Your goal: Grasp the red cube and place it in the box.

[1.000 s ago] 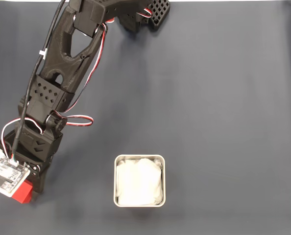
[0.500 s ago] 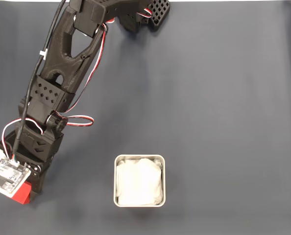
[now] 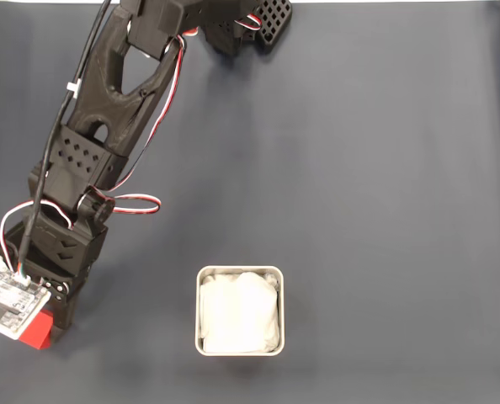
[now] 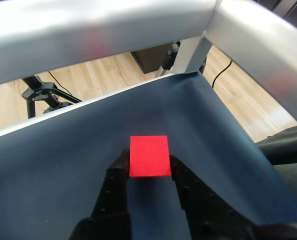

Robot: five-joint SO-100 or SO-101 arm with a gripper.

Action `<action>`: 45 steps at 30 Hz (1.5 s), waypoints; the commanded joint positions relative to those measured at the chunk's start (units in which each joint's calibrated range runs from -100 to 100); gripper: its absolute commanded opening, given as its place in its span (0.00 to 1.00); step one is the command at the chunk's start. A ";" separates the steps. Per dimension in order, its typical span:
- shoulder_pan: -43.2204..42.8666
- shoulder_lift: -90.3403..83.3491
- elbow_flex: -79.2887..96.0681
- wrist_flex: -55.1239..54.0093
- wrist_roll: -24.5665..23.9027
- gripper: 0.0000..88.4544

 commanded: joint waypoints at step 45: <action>-15.04 -42.51 29.33 4.18 0.20 0.09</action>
